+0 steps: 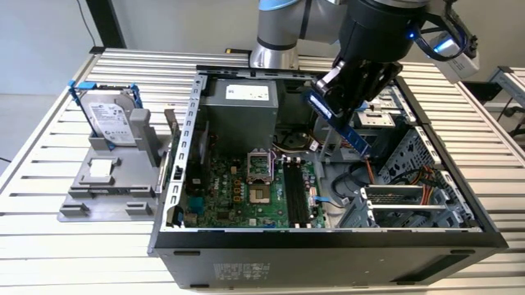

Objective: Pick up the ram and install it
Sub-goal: 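Insert the ram into the slot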

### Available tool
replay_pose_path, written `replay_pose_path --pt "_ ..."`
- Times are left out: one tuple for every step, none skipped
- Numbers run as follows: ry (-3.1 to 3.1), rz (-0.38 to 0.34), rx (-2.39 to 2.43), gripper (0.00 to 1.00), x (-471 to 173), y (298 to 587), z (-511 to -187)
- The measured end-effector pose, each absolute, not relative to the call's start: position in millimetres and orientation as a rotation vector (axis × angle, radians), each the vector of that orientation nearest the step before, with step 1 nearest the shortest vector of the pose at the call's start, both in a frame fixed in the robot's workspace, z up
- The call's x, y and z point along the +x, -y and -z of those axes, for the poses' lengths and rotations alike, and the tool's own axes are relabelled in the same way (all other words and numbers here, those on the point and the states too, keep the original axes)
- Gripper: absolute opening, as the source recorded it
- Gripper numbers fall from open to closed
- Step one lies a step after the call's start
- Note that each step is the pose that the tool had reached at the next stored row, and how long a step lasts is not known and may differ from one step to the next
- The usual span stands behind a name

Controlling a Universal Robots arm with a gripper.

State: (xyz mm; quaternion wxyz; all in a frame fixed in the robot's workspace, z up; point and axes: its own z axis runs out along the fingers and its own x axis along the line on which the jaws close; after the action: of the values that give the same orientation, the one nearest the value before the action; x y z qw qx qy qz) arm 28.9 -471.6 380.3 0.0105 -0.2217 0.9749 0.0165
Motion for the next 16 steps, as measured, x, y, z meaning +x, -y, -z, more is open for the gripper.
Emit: replay_pose_path --pt "-3.047 -0.051 -0.672 0.0 28.9 471.6 -380.4" --pt "-3.051 -0.051 -0.653 0.0 28.8 471.6 -380.4" --pt "-3.054 -0.051 -0.635 0.0 28.9 471.6 -380.4" --pt "-3.058 -0.051 -0.616 0.0 28.9 471.7 -380.4" --pt "-3.061 -0.05 -0.597 0.0 28.9 471.7 -380.4" --pt "-3.065 -0.05 -0.579 0.0 28.9 471.7 -380.4" --pt "-3.068 -0.05 -0.562 0.0 28.9 471.7 -380.4" --pt "-3.071 -0.05 -0.543 0.0 28.9 471.7 -380.4" --pt "-3.074 -0.05 -0.527 0.0 28.9 471.7 -380.4" --pt "-3.076 -0.049 -0.509 0.0 28.9 471.7 -380.4" --pt "-3.079 -0.049 -0.492 0.0 28.9 471.7 -380.4" --pt "-3.081 -0.049 -0.476 0.0 28.9 471.7 -380.4" --pt "-3.084 -0.049 -0.458 0.0 28.9 471.7 -380.4" --pt "-3.086 -0.049 -0.441 0.0 28.9 471.7 -380.4" --pt "-3.088 -0.048 -0.424 0.0 28.9 471.7 -380.4" --pt "-3.091 -0.048 -0.407 0.0 28.9 471.7 -380.4"
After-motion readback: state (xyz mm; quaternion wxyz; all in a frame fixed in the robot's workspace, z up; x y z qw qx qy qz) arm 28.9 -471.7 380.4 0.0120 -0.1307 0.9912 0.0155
